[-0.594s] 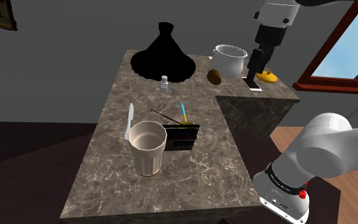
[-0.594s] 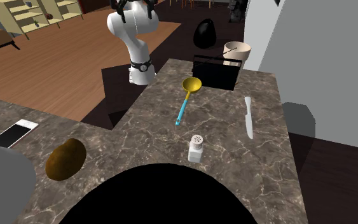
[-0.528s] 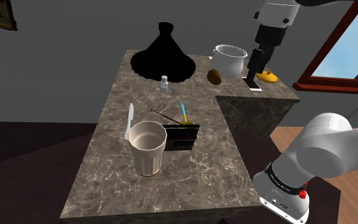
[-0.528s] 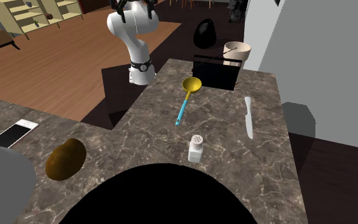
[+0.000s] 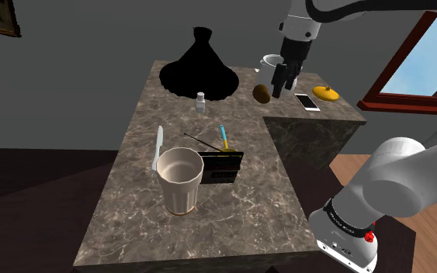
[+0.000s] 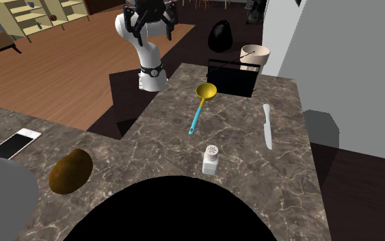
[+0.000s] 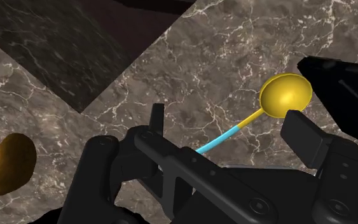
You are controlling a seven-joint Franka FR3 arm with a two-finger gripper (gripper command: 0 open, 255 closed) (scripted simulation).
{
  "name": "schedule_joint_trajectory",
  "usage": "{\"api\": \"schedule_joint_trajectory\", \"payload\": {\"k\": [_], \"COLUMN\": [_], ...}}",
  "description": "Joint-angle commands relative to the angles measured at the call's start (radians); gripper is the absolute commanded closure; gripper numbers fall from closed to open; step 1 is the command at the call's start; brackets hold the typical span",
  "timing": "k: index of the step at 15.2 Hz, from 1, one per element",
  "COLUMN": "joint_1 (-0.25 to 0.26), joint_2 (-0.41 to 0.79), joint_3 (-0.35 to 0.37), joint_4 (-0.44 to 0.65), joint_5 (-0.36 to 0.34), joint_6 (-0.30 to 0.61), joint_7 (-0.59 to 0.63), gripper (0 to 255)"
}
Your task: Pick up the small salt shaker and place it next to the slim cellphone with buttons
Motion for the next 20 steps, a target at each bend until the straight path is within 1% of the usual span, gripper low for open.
{"api": "schedule_joint_trajectory", "payload": {"k": [1, 6, 11, 16, 20], "joint_1": [0.008, 0.022, 0.033, 0.039, 0.041], "joint_2": [0.077, 0.262, 0.449, 0.637, 0.790], "joint_3": [0.000, -0.003, -0.003, 0.001, 0.007], "joint_4": [0.037, 0.135, 0.263, 0.425, 0.580], "joint_5": [0.005, 0.018, 0.034, 0.050, 0.062], "joint_6": [0.047, 0.149, 0.221, 0.262, 0.271], "joint_7": [-0.006, -0.028, -0.051, -0.073, -0.089], "gripper": [0, 0, 0, 0, 0]}}
